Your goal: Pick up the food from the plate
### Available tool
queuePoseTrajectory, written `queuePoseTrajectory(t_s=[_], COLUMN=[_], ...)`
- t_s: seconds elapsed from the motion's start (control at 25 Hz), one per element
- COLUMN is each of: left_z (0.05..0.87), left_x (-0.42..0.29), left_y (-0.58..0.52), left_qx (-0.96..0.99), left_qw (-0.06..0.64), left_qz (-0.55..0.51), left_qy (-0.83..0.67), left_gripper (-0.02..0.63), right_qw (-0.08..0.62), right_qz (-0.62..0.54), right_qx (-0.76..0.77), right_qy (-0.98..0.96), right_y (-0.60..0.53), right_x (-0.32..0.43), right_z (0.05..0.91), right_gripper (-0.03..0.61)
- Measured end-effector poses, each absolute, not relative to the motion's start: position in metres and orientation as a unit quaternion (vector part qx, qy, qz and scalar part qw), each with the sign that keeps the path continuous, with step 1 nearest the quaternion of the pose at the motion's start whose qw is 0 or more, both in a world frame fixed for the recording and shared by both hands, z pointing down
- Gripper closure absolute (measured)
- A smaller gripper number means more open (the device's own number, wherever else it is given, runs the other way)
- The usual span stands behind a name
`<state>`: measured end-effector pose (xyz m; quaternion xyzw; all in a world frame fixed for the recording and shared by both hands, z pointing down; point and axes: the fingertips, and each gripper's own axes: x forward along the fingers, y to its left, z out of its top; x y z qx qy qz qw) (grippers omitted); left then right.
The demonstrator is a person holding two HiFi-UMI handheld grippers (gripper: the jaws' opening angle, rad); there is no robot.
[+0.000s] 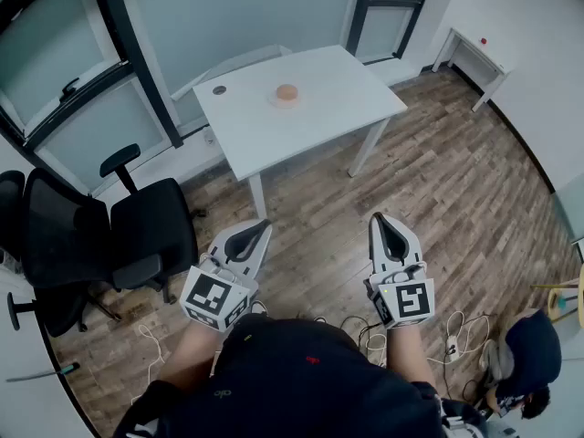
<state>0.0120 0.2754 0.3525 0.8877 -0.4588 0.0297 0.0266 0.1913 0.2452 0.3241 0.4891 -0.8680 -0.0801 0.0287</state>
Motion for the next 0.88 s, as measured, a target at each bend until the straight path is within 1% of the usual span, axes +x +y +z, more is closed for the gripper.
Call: queuePoseTrajectory(t_s=[0.48,0.6,0.88], left_z=[0.355,0.357,0.376], left_x=[-0.016,-0.029,-0.067], left_y=[0.271,0.268,0.263], left_qx=[0.888,0.888,0.888], left_qw=[0.031,0.033,0.046], left_qz=[0.024,0.024,0.028], left_qy=[-0.458,-0.458,-0.456], left_gripper=[0.594,0.594,0.594], right_qw=[0.03,0.019,0.027], right_qz=[-0.074,-0.069,-0.06], right_qx=[0.487,0.489,0.509], right_qy=[-0.87,-0.87,-0.858], right_y=[0.238,0.235,0.229], right_x=[0.162,0.151,0.127], right_z=[0.327,0.327,0.349], right_gripper=[0.554,0.554,0.554])
